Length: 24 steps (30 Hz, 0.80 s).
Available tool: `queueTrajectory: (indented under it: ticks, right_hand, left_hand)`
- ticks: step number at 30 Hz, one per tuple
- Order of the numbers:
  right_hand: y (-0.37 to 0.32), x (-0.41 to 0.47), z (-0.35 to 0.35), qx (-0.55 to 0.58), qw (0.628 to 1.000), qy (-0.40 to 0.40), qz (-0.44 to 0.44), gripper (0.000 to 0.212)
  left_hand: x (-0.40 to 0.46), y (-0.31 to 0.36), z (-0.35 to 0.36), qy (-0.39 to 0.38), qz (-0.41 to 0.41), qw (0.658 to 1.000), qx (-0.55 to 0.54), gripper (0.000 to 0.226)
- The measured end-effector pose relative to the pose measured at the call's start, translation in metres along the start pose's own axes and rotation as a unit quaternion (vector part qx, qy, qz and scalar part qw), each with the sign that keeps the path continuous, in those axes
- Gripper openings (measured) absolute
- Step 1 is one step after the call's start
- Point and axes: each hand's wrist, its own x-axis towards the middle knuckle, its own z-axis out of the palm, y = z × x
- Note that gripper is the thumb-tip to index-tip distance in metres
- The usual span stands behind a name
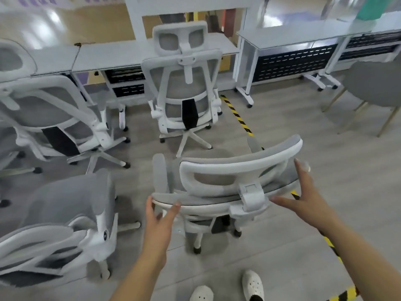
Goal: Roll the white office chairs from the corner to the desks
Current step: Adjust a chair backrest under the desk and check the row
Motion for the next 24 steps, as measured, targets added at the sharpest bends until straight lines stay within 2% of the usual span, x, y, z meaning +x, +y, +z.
queueTrajectory:
  ticks: [2, 5, 8, 12, 15, 20, 24]
  right_hand:
    - [0.018, 0.017, -0.004, -0.053, 0.998, -0.033, -0.020, 0.115]
    - [0.040, 0.031, -0.007, -0.111, 0.992, -0.026, -0.046, 0.112]
    - [0.052, 0.038, -0.008, -0.120, 0.990, -0.039, -0.062, 0.106]
    - [0.051, 0.052, -0.004, -0.101, 0.992, -0.060, -0.053, 0.095]
    - [0.044, 0.064, -0.002, -0.086, 0.993, -0.057, -0.048, 0.095]
    - [0.041, 0.078, 0.000, -0.088, 0.993, -0.054, -0.061, 0.098]
    - [0.044, 0.085, 0.004, -0.114, 0.990, -0.045, -0.068, 0.096]
  left_hand:
    - [-0.006, -0.004, 0.013, 0.042, -0.008, 0.999, -0.025, 0.084]
    - [-0.013, -0.013, 0.034, 0.086, -0.021, 0.993, -0.083, 0.068]
    - [-0.014, -0.016, 0.052, 0.119, -0.012, 0.982, -0.148, 0.047]
    - [-0.006, -0.008, 0.064, 0.159, -0.003, 0.967, -0.201, 0.040]
    - [0.005, 0.002, 0.064, 0.159, 0.016, 0.969, -0.190, 0.031]
    - [0.023, 0.006, 0.064, 0.142, 0.035, 0.973, -0.180, 0.028]
    - [0.037, 0.006, 0.064, 0.140, 0.022, 0.972, -0.185, 0.037]
